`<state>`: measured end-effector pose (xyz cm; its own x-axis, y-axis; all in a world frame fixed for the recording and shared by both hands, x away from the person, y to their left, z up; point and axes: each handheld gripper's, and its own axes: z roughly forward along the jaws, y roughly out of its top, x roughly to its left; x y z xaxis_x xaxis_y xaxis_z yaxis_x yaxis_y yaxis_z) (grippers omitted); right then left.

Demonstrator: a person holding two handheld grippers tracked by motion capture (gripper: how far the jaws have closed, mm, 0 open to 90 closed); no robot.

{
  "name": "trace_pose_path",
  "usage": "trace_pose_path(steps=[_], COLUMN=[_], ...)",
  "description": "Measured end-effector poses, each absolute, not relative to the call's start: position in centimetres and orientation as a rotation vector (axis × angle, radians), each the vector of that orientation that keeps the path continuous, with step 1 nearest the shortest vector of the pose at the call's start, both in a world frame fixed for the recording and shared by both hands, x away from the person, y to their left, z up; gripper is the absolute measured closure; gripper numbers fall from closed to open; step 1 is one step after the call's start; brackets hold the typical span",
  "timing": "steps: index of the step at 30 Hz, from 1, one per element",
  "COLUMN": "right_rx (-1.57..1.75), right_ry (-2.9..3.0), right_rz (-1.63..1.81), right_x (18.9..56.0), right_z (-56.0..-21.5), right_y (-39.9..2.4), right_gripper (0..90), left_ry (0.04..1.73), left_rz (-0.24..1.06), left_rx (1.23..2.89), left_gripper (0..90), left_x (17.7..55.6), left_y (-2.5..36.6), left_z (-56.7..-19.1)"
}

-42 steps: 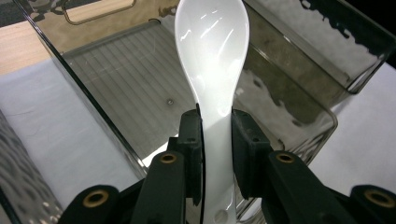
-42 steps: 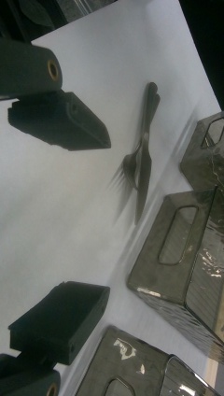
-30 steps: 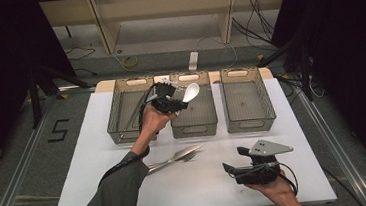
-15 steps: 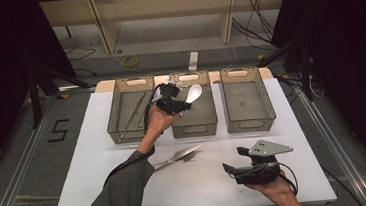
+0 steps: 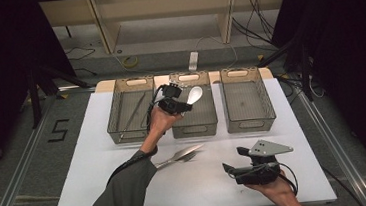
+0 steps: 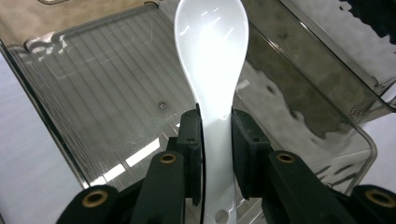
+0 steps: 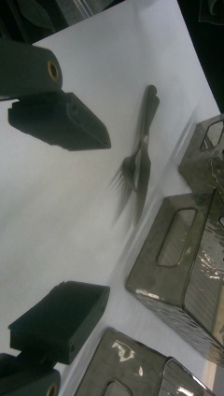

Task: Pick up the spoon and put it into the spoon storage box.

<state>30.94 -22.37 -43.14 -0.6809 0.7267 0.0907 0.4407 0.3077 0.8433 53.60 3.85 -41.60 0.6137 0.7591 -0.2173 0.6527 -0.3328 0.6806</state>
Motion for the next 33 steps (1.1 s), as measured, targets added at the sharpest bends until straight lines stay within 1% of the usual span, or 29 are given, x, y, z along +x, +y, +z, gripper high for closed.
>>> trace_pose_path(steps=[6,10,11,13,16,19,23,25,29,31,33], right_rx=[1.053,1.052,1.051,1.052,1.056,1.054,1.053,1.059,1.059,1.059,1.055], right_ry=[2.273,2.275,2.274,2.274,2.274,2.274,2.271,2.272,2.272,2.274,2.276], right_rz=[1.316,1.315,1.316,1.317,1.314,1.316,1.317,1.313,1.312,1.309,1.307], right_x=[30.9,30.9,30.9,30.9,30.9,30.9,30.9,30.9,30.9,30.9,30.9], right_z=[-43.1,-43.1,-43.1,-43.1,-43.1,-43.1,-43.1,-43.1,-43.2,-43.2,-43.2], right_y=[-22.4,-22.3,-22.3,-22.4,-22.4,-22.4,-22.3,-22.4,-22.3,-22.3,-22.2], right_gripper=[25.1,25.2,25.2,25.2,25.2,25.2,25.2,25.2,25.2,25.2,25.2], left_ry=[1.121,1.150,1.159,1.168,1.158,1.165,1.135,1.119,1.076,1.048,1.039], left_rz=[0.170,0.177,0.171,0.168,0.177,0.167,0.133,0.129,0.111,0.123,0.166], left_rx=[2.061,2.040,2.024,1.991,1.991,1.977,1.992,1.985,2.036,2.056,2.113], left_gripper=[73.7,71.9,68.6,58.9,55.7,45.4,35.9,33.5,28.0,26.6,25.1], left_x=[53.8,54.0,54.1,54.1,54.1,53.9,53.3,52.9,51.6,50.9,50.0], left_y=[3.6,3.7,3.7,3.8,3.9,4.2,4.7,5.3,6.4,7.0,8.1], left_z=[-41.9,-42.1,-42.1,-41.8,-41.4,-40.7,-39.9,-39.4,-38.6,-38.4,-38.4])
